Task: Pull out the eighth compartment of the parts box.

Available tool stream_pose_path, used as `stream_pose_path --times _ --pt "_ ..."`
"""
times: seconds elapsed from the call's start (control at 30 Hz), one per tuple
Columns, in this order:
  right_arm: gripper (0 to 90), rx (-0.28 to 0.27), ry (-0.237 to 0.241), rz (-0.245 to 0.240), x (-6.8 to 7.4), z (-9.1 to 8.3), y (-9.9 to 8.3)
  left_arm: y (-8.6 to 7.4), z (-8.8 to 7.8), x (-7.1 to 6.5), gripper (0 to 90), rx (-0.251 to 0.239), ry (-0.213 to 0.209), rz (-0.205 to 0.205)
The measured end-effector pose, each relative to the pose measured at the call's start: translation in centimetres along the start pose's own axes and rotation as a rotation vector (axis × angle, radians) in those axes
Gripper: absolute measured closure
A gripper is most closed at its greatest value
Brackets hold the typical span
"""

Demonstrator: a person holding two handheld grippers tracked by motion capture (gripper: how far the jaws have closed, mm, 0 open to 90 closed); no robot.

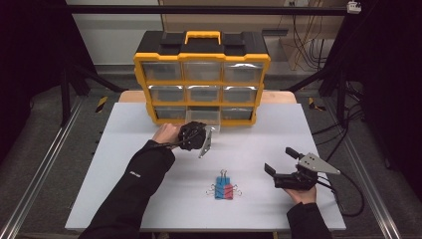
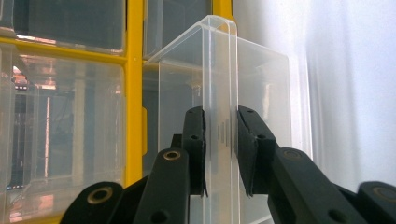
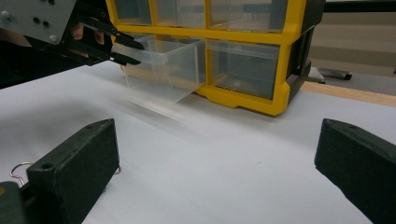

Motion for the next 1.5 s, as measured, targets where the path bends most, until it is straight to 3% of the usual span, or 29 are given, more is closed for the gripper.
stream_pose_path --times 0.33,0.67,0.83,0.87,1.03,1.17,1.23,1.37,1.5 --pt "0.4 0.002 -0.001 0.003 0.0 0.0 0.0 0.1 -0.2 -0.1 73.5 0.008 0.0 0.009" --pt "0.4 -0.003 0.001 -0.004 0.0 0.0 0.0 0.2 -0.2 -0.1 72.0 -0.006 -0.027 -0.02" --pt "0.4 -0.001 -0.002 0.0 0.0 0.0 0.0 0.5 -0.8 0.1 60.2 -0.06 -0.039 -0.09" --pt "0.4 0.001 -0.001 0.003 0.0 0.0 0.0 0.7 -0.9 0.1 58.0 -0.091 -0.032 -0.12" --pt "0.4 0.002 -0.004 0.006 0.0 -0.1 0.0 0.5 -2.1 0.5 43.3 -0.105 -0.03 -0.191" --pt "0.4 0.0 -0.003 0.005 0.0 -0.1 0.1 0.2 -2.8 0.6 35.7 -0.123 -0.053 -0.252" --pt "0.4 -0.003 -0.003 0.004 0.0 -0.1 0.1 0.9 -2.4 0.1 32.5 -0.259 -0.046 -0.379" --pt "0.4 -0.002 -0.003 0.003 0.0 -0.1 0.1 0.5 -3.0 0.1 24.9 -0.261 -0.063 -0.413" --pt "0.4 -0.004 -0.004 0.005 0.0 -0.1 0.1 0.2 -3.6 0.2 17.5 -0.311 -0.065 -0.503"
Point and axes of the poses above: each handheld gripper's, and its own axes: z roughly forward along the jaws, y roughly out of its top, x roughly to its left, the point moved 6 cm from there along z, roughly forward along the jaws, and after that the axes turned 11 degrees about -y, right-handed, at the moved point
